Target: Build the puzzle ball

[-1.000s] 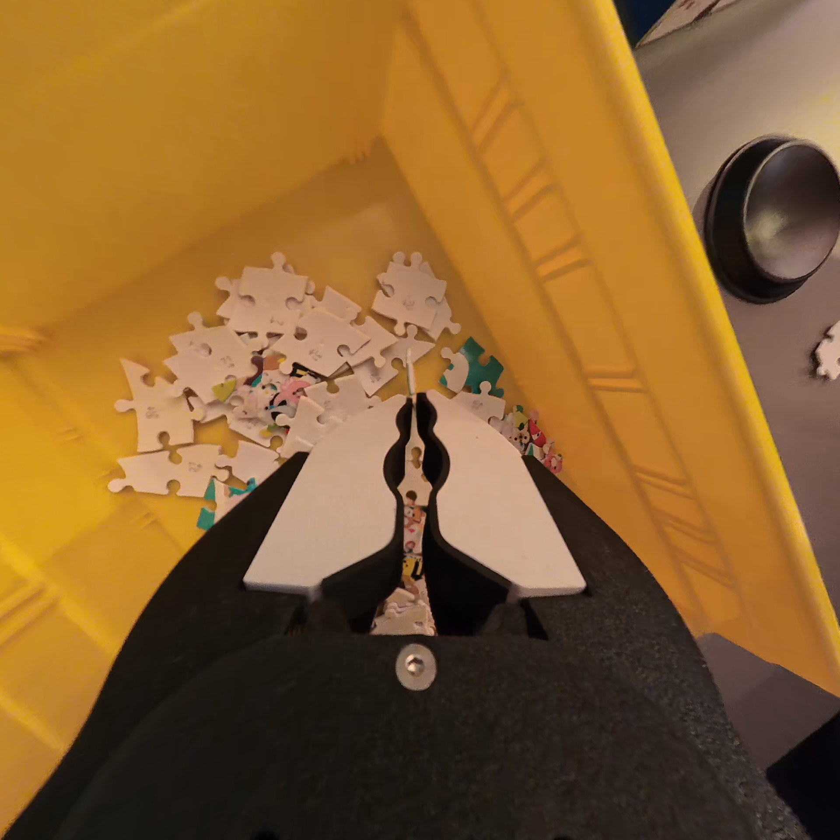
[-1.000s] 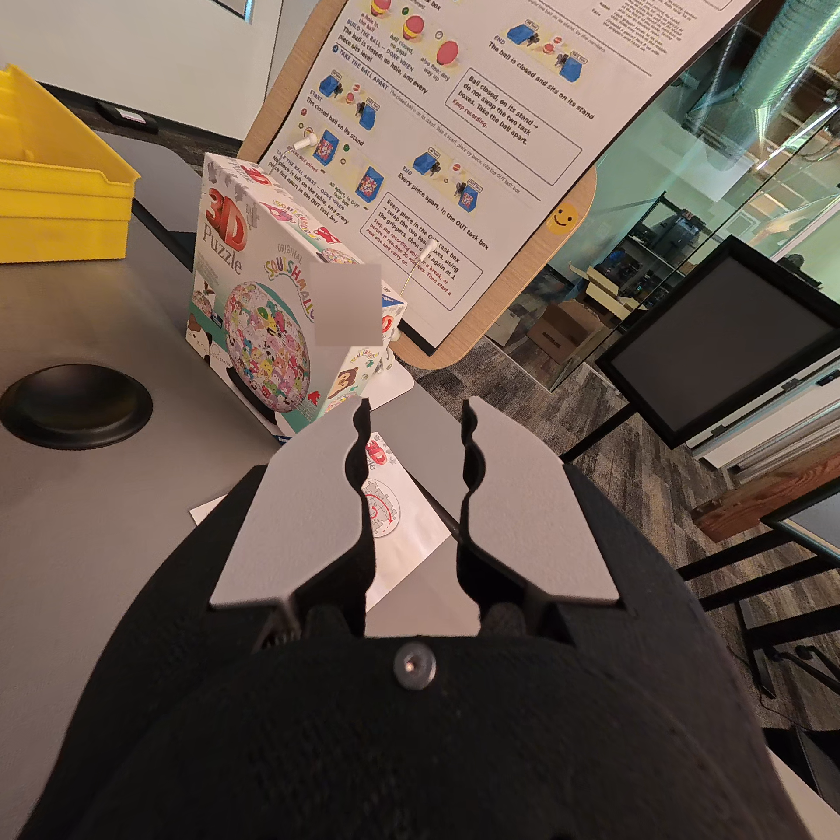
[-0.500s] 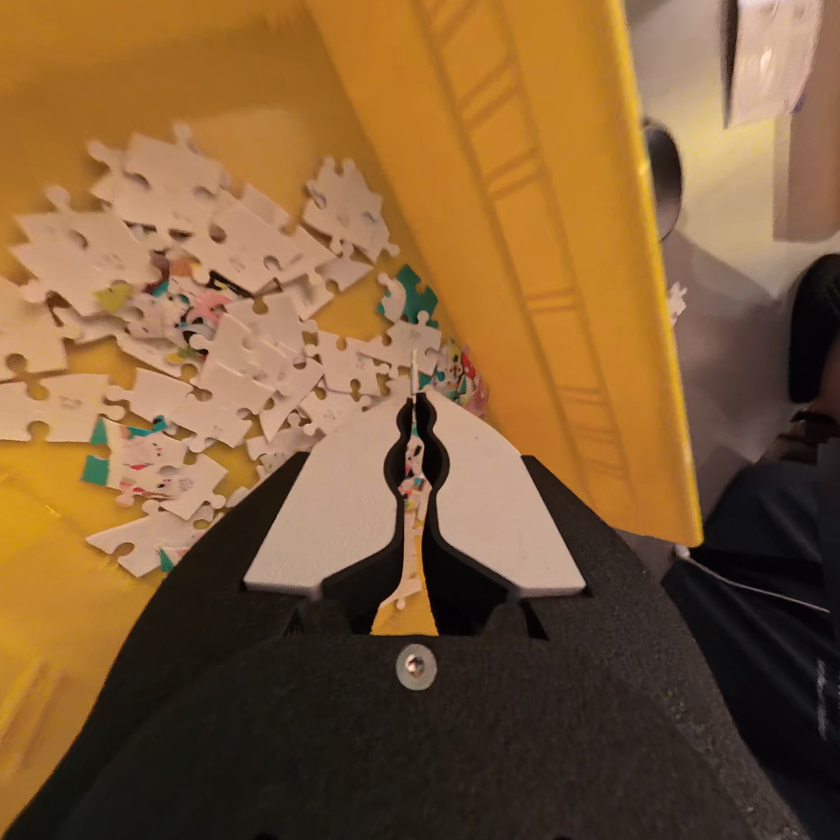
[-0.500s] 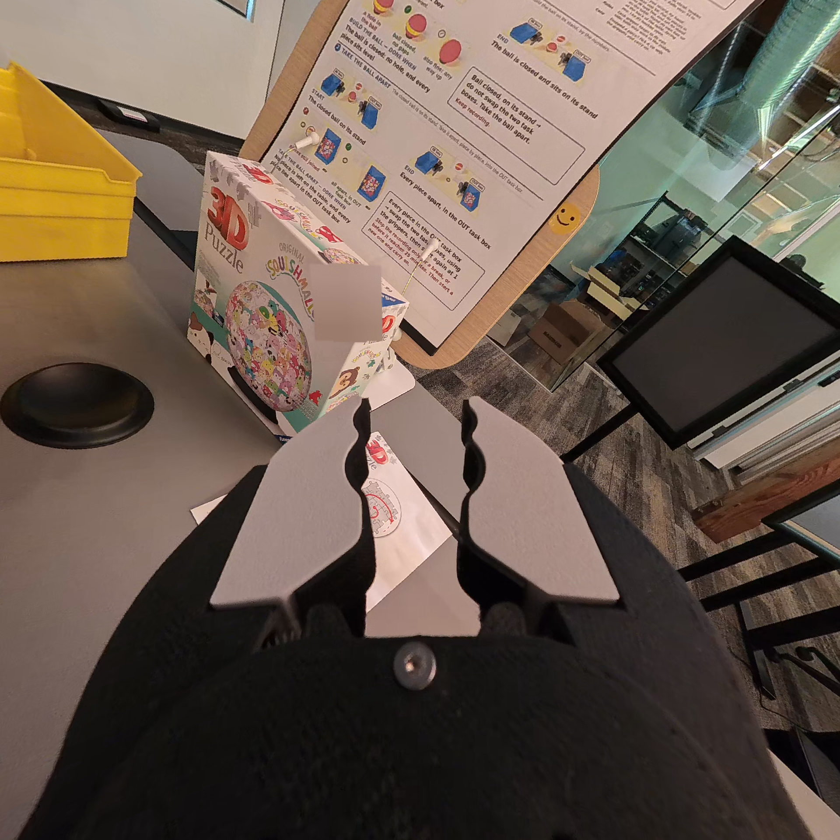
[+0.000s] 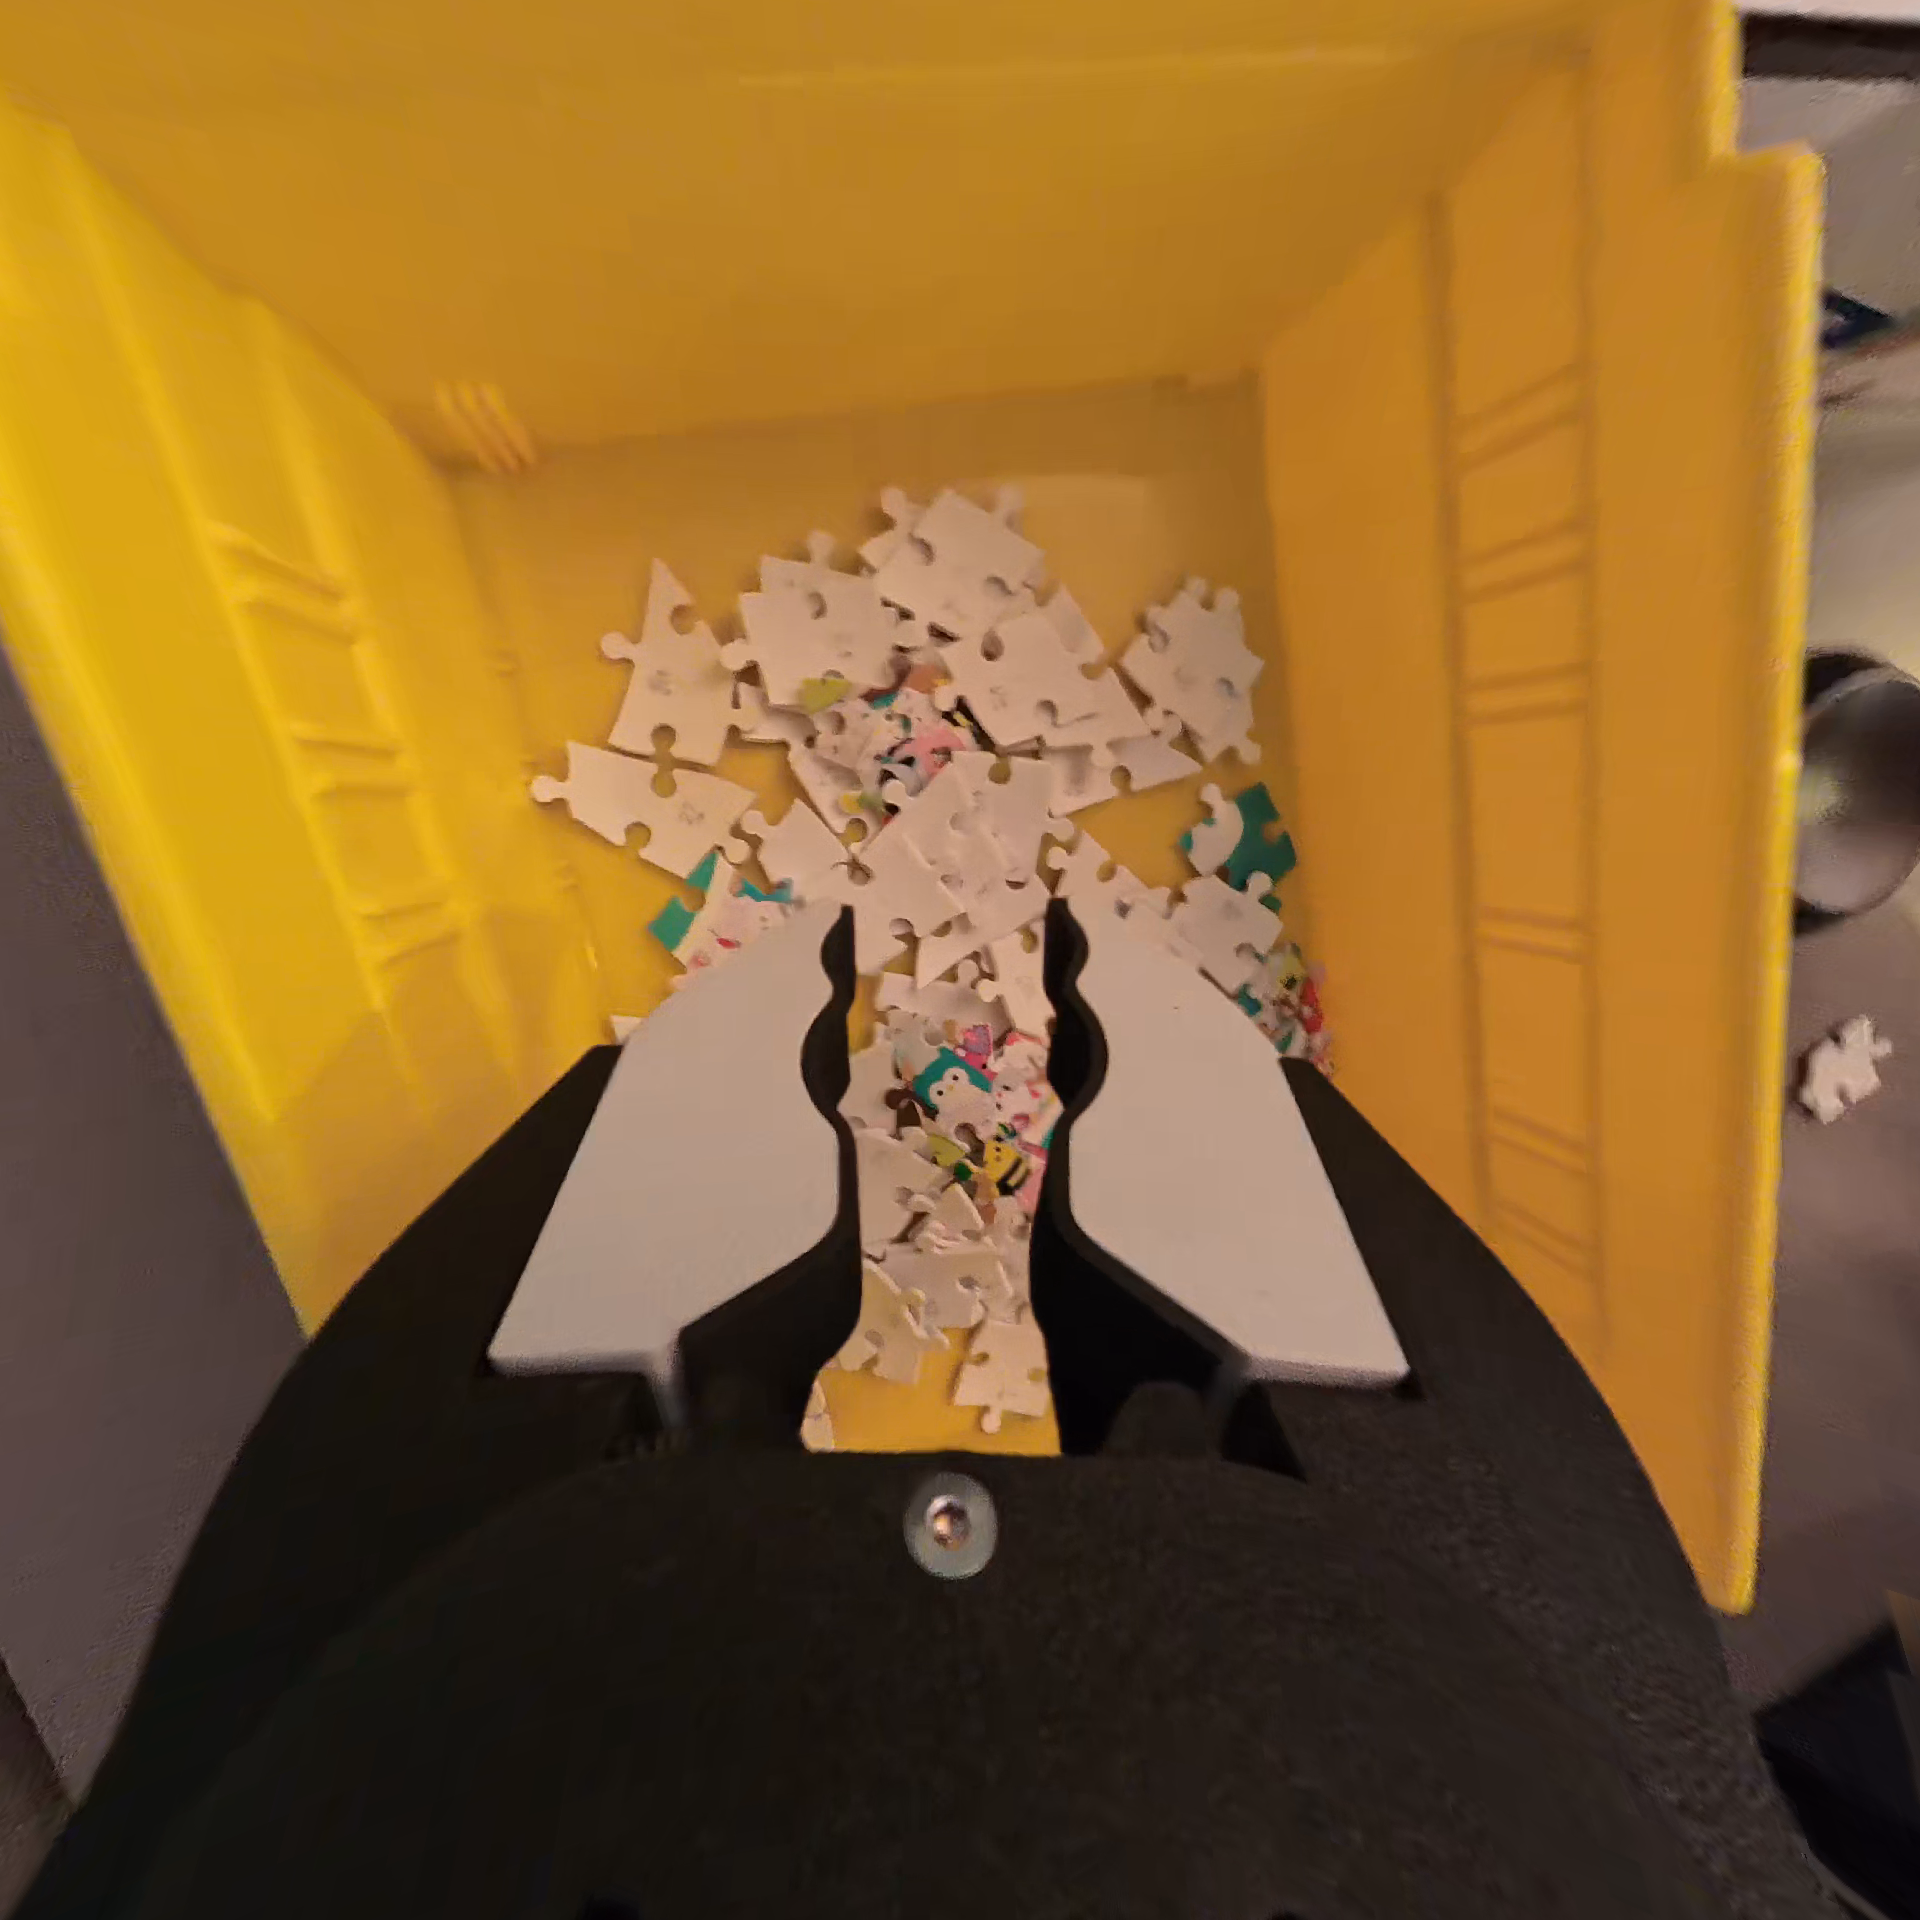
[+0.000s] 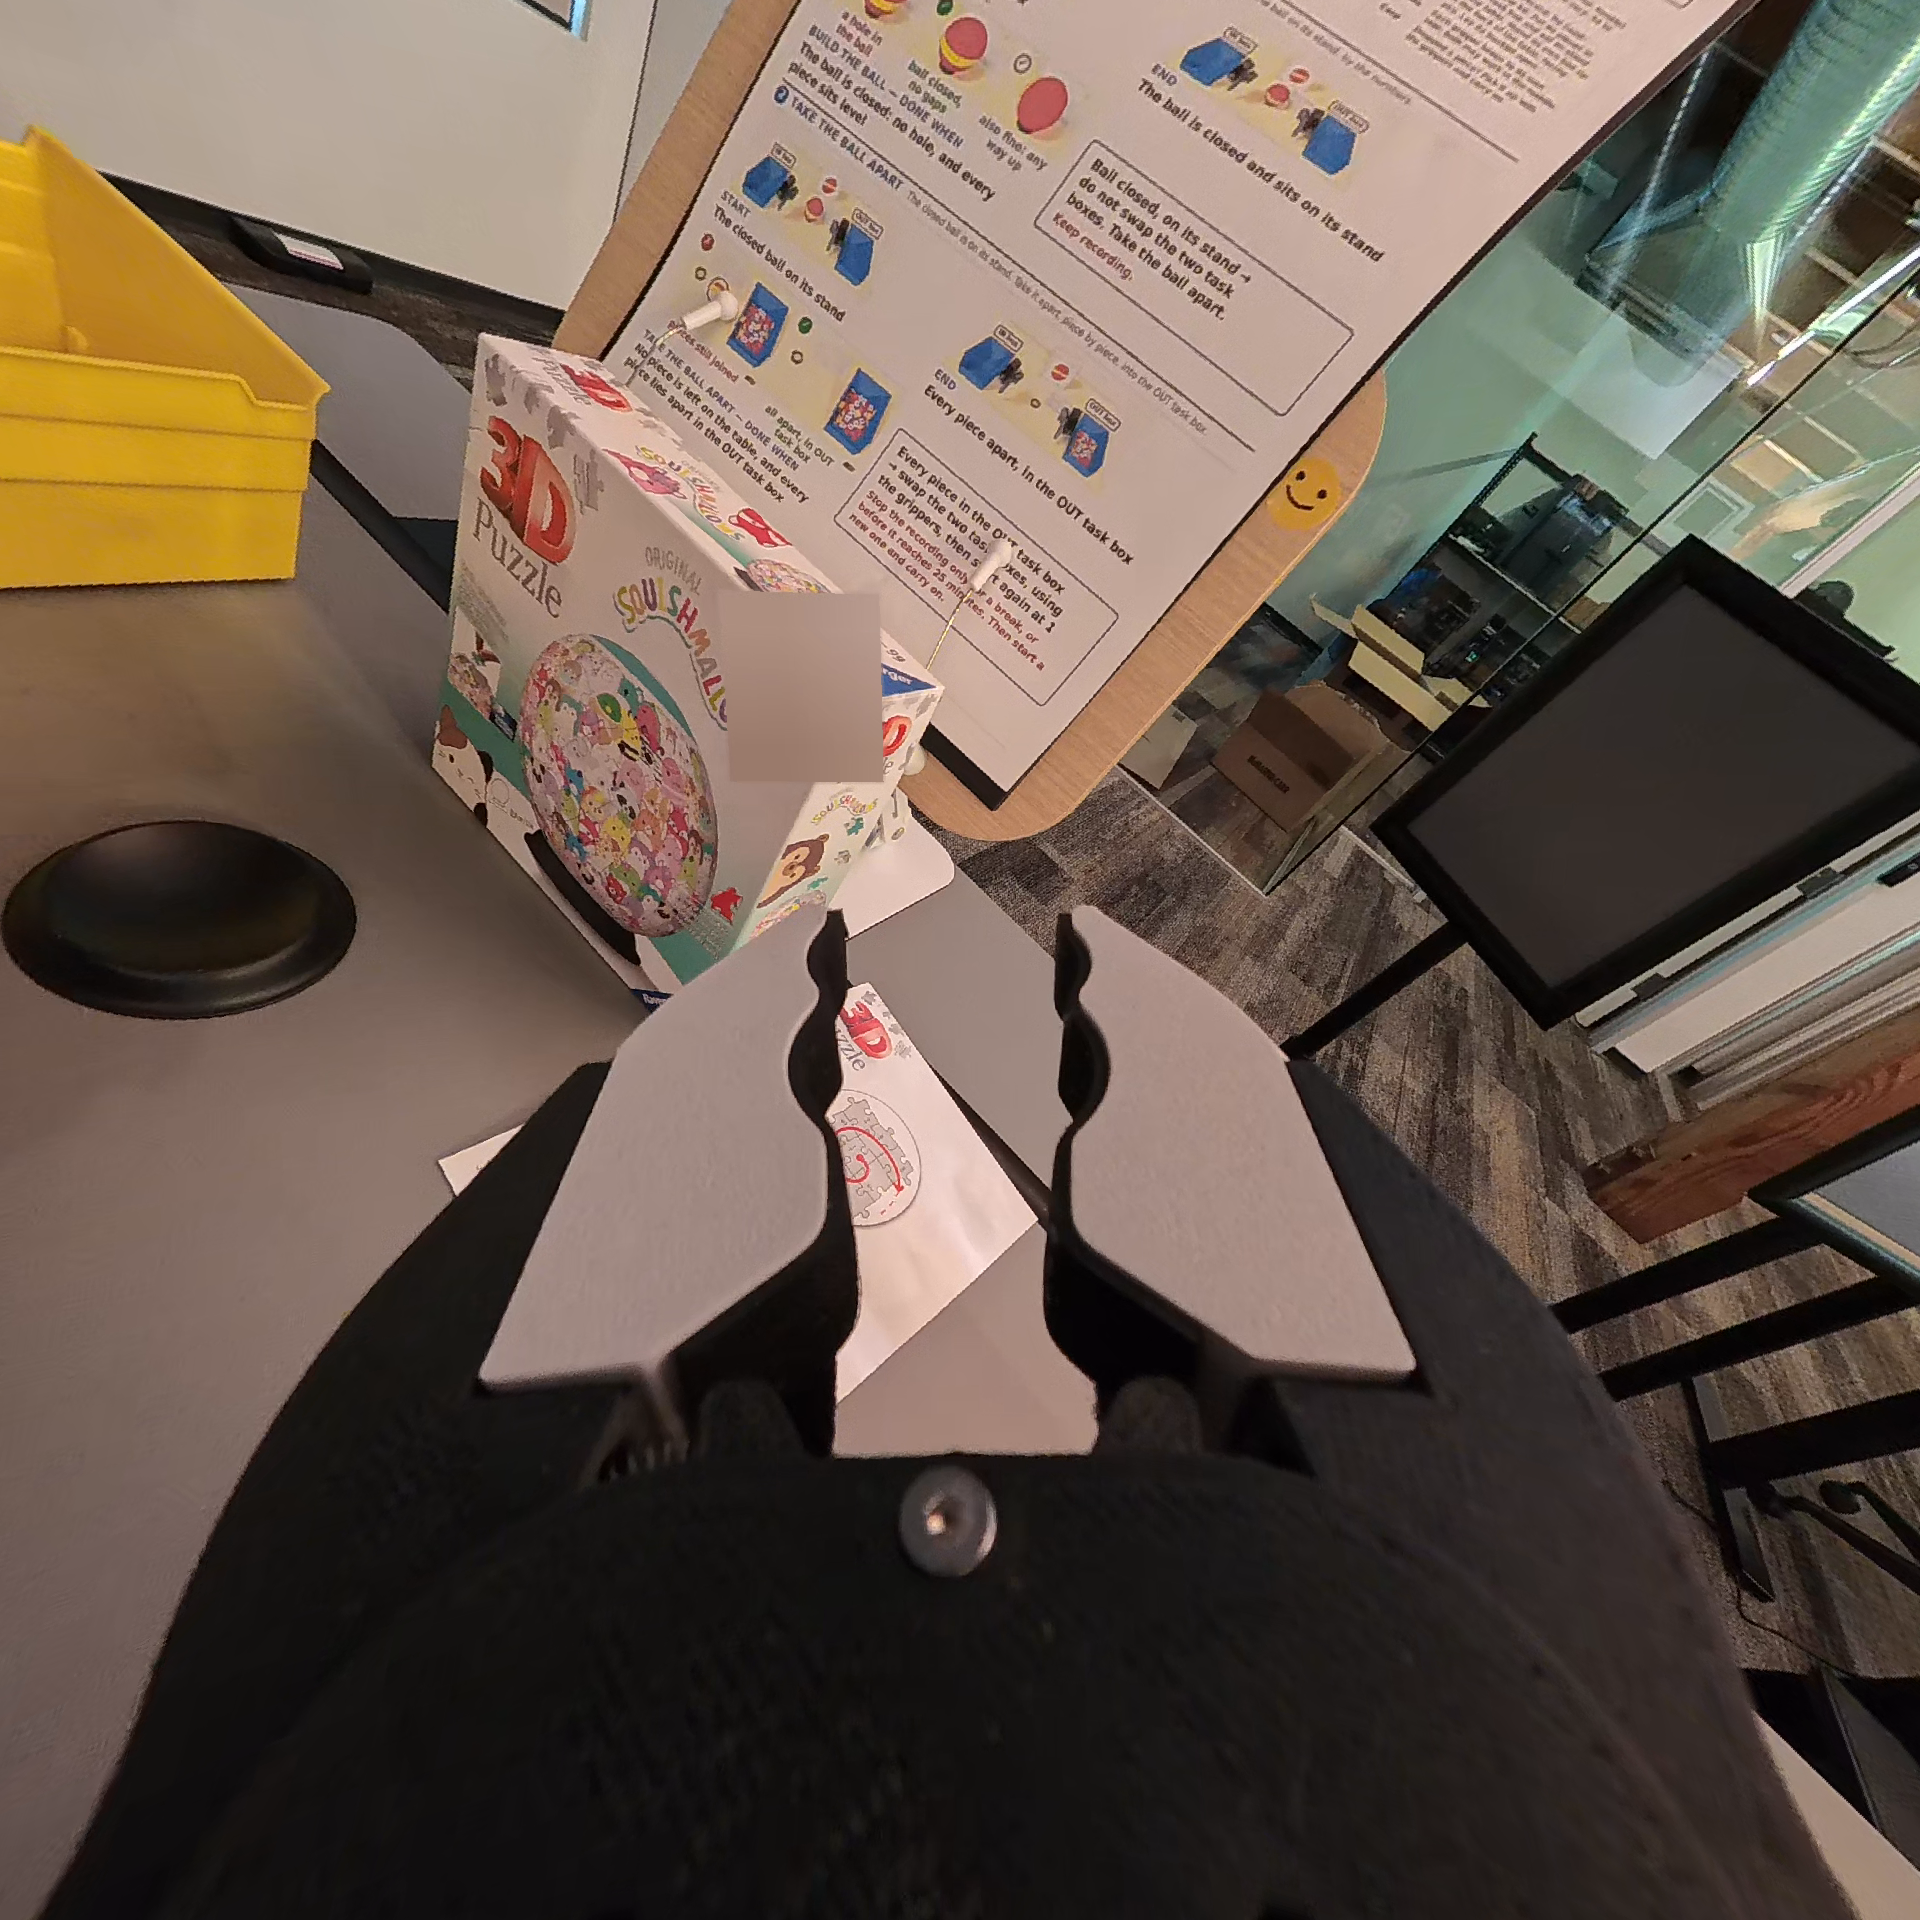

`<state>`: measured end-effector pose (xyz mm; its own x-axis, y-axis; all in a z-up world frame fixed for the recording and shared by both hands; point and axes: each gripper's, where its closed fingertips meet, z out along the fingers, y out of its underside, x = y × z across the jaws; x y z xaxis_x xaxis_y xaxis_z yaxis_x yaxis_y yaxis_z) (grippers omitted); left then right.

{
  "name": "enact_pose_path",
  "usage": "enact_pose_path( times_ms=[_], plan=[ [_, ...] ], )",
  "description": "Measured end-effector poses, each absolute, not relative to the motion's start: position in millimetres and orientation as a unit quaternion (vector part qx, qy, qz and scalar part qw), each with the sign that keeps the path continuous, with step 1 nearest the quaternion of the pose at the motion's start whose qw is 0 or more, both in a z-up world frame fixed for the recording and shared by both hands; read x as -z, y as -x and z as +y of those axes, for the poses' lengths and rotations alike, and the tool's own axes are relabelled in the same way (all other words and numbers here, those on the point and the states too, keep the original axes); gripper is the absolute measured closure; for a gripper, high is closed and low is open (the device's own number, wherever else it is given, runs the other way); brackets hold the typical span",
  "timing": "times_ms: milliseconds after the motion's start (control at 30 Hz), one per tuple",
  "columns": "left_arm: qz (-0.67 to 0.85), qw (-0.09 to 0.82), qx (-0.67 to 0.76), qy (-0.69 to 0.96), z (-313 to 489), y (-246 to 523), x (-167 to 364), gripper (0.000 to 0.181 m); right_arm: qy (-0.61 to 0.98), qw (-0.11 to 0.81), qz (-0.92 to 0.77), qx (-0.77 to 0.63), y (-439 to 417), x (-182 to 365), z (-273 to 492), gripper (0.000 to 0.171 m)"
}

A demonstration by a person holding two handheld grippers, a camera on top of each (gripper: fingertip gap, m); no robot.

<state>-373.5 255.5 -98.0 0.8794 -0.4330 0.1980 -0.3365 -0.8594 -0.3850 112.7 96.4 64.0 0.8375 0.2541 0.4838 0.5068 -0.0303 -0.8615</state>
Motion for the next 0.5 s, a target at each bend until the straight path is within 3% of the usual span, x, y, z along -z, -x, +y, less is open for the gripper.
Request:
enact_pose_path(
  times_ms=[267, 500],
  plan=[
    [0.175, 0.127, 0.123, 0.968, 256, 381, 126, 0.13, 0.71, 0.645, -0.266, 0.098, -114, -65, 96, 0.132],
    [0.168, 0.109, 0.084, 0.976, 256, 381, 138, 0.136, 0.711, 0.644, -0.267, 0.098, -114, -64, 96, 0.132]
  ],
)
